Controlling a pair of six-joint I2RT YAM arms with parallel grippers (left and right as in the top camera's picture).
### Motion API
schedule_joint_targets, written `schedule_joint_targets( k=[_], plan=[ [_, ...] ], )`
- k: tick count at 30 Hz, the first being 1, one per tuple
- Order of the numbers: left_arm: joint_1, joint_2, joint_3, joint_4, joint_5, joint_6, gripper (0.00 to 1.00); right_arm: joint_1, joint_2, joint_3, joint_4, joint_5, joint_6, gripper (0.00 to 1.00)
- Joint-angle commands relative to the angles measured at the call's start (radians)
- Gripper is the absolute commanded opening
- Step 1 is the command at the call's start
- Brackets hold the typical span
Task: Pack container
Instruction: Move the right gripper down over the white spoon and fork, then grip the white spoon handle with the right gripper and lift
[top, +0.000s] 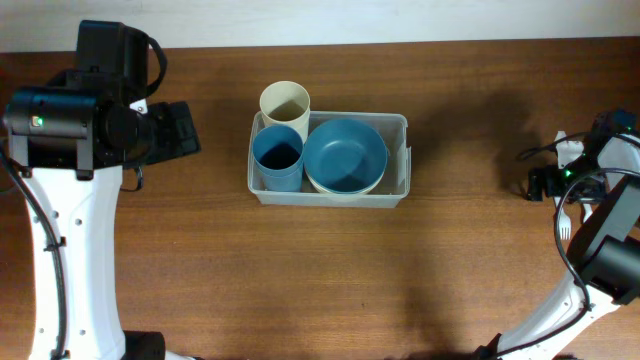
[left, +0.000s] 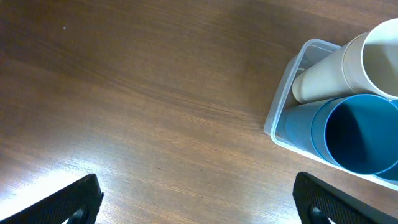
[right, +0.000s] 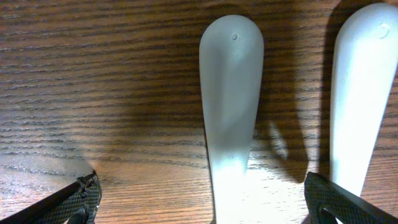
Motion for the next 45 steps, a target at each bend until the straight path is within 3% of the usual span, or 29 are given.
schedule_joint_targets(
  k=[1, 24, 28, 34, 38, 45],
  plan=[
    [0.003, 0.009, -0.001, -0.001, -0.014, -0.014, 1.00, 0.004, 0.024, -0.049, 0.015, 0.009, -0.008, 0.99],
    [0.003, 0.009, -0.001, -0.001, -0.014, -0.014, 1.00, 0.003, 0.024, -0.049, 0.014, -0.062, -0.008, 1.00],
    [0.003, 0.009, -0.001, -0.001, -0.014, -0.014, 1.00, 0.003, 0.024, -0.049, 0.019, -0.034, -0.007, 0.87],
    [0.003, 0.009, -0.001, -0.001, -0.014, -0.014, 1.00, 0.003, 0.024, -0.049, 0.029, -0.034, -0.007, 0.54],
    [0.003, 0.009, -0.001, -0.001, -0.014, -0.014, 1.00, 0.003, 0.024, -0.049, 0.029, -0.034, -0.007, 0.44],
    [0.003, 0.009, -0.001, -0.001, -0.014, -0.014, 1.00, 0.003, 0.023, -0.049, 0.029, -0.035, 0.001, 0.16]
  ],
)
